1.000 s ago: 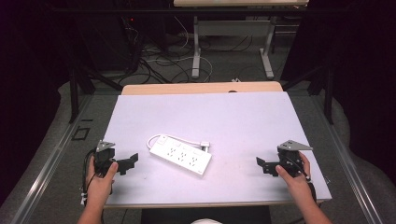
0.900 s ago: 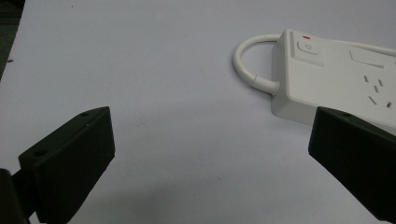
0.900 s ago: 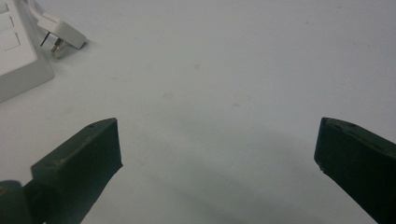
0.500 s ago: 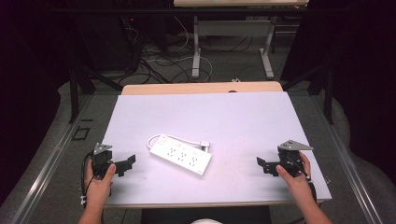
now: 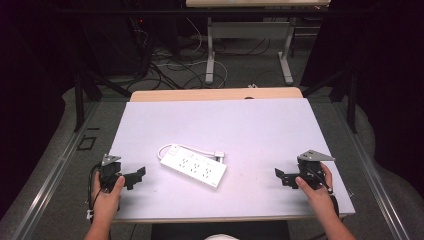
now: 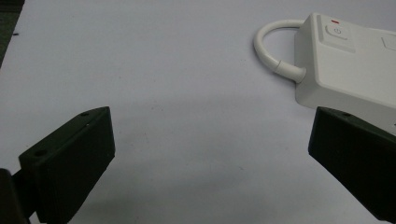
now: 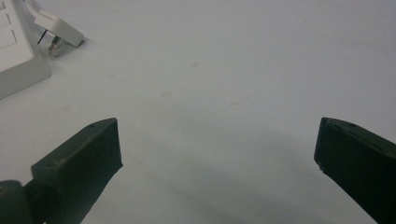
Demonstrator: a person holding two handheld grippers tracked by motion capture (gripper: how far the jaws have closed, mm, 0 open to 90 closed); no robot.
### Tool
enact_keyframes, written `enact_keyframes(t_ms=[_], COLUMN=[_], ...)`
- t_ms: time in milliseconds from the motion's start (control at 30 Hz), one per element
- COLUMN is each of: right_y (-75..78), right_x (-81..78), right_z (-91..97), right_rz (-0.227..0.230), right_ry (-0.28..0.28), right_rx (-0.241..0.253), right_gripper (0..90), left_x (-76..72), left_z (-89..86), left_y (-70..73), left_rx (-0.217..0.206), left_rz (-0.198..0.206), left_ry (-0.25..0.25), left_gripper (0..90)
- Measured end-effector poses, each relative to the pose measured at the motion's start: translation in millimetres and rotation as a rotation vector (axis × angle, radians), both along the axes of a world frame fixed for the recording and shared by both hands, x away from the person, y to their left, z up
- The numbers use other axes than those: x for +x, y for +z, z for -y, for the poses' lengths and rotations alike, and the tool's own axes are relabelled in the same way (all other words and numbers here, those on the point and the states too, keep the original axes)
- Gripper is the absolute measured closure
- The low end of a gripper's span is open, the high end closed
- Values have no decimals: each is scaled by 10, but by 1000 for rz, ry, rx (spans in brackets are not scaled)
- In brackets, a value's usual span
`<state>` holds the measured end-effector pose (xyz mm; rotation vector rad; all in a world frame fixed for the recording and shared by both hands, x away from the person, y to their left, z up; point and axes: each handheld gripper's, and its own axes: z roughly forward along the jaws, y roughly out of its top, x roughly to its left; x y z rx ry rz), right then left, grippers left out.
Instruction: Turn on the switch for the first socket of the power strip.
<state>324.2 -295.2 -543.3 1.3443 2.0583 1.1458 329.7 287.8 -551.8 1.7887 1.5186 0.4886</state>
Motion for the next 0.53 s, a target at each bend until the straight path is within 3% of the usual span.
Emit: enact_keyframes(t_ms=[533], right_y=[-9], right_x=[5], right_z=[15], right_rz=[2], right_ry=[7], right_rx=[-11], right_gripper=[4], left_x=[3], left_z=[16], left_y=[5], left_rx=[1], left_rz=[-1], left_ry=[-2], left_gripper=[6])
